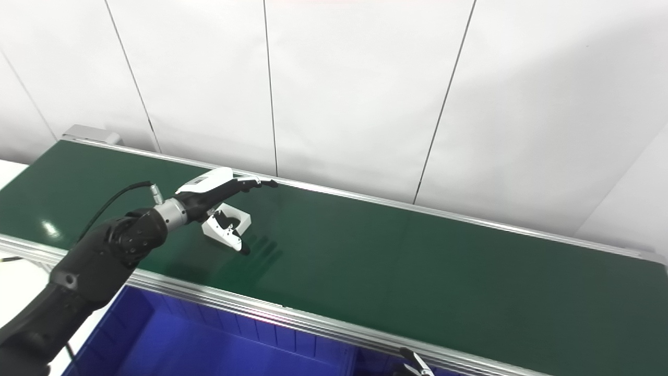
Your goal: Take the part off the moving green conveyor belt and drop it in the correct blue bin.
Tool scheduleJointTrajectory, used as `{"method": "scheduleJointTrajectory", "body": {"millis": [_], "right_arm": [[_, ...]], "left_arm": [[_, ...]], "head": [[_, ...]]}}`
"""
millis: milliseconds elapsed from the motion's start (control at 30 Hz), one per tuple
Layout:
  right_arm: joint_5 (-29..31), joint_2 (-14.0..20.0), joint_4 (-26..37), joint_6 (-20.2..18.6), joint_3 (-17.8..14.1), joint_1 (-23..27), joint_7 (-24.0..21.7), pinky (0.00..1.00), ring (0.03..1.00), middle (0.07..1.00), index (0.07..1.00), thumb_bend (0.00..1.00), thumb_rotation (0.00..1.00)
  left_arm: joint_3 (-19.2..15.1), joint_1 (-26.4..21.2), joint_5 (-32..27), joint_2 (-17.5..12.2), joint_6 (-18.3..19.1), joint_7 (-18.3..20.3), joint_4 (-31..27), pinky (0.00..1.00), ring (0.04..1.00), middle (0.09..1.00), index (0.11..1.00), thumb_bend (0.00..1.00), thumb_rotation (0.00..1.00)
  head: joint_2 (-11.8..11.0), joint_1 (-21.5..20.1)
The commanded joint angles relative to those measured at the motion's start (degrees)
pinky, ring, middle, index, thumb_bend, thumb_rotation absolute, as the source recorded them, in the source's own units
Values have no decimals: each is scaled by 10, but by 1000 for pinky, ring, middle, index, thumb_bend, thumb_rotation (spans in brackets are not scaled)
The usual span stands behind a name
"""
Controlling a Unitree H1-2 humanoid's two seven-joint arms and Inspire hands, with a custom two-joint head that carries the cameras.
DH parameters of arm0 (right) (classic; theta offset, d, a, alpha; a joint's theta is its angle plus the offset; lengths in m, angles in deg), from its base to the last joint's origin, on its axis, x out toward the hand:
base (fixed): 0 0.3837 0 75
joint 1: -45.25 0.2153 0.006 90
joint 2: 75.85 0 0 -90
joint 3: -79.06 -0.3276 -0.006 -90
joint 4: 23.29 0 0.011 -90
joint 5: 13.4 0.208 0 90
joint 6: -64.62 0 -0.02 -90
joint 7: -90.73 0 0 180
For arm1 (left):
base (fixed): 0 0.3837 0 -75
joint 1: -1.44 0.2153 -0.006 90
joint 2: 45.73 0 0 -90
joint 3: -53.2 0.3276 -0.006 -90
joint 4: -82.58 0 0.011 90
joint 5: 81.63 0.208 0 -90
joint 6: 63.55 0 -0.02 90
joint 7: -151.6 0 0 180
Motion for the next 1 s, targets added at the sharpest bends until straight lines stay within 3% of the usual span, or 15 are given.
{"method": "scheduleJointTrajectory", "body": {"millis": [0, 367, 500, 800, 867, 967], "right_arm": [[4, -1, 14, 31, -3, 1, 1, 686, 786, 802, 900, 835, 338], [2, -1, 13, 42, -4, -2, 4, 671, 779, 794, 898, 831, 338], [4, -3, 18, 37, -4, -5, 3, 681, 785, 798, 899, 831, 336], [7, -4, 22, 39, -3, -8, 1, 681, 786, 799, 902, 822, 330], [5, -4, 23, 39, -4, -8, 3, 680, 783, 797, 902, 823, 331], [5, -4, 27, 38, -4, -9, 2, 678, 782, 798, 903, 817, 338]], "left_arm": [[2, -36, 17, -20, -6, -22, 3, 861, 920, 937, 895, 919, 148], [51, -71, 80, -26, 5, -26, 60, 948, 967, 963, 916, 928, 132], [62, -76, 93, -27, 13, -27, 64, 957, 969, 964, 916, 896, 73], [70, -73, 101, -14, -7, -68, 100, 925, 930, 926, 891, 822, 0], [68, -72, 98, -7, -17, -85, 112, 873, 899, 899, 867, 761, 0], [71, -69, 97, 3, -40, -125, 130, 638, 720, 795, 787, 580, 0]], "head": [[0, 0], [2, -1], [4, -1], [5, -2], [6, -3], [6, -3]]}}
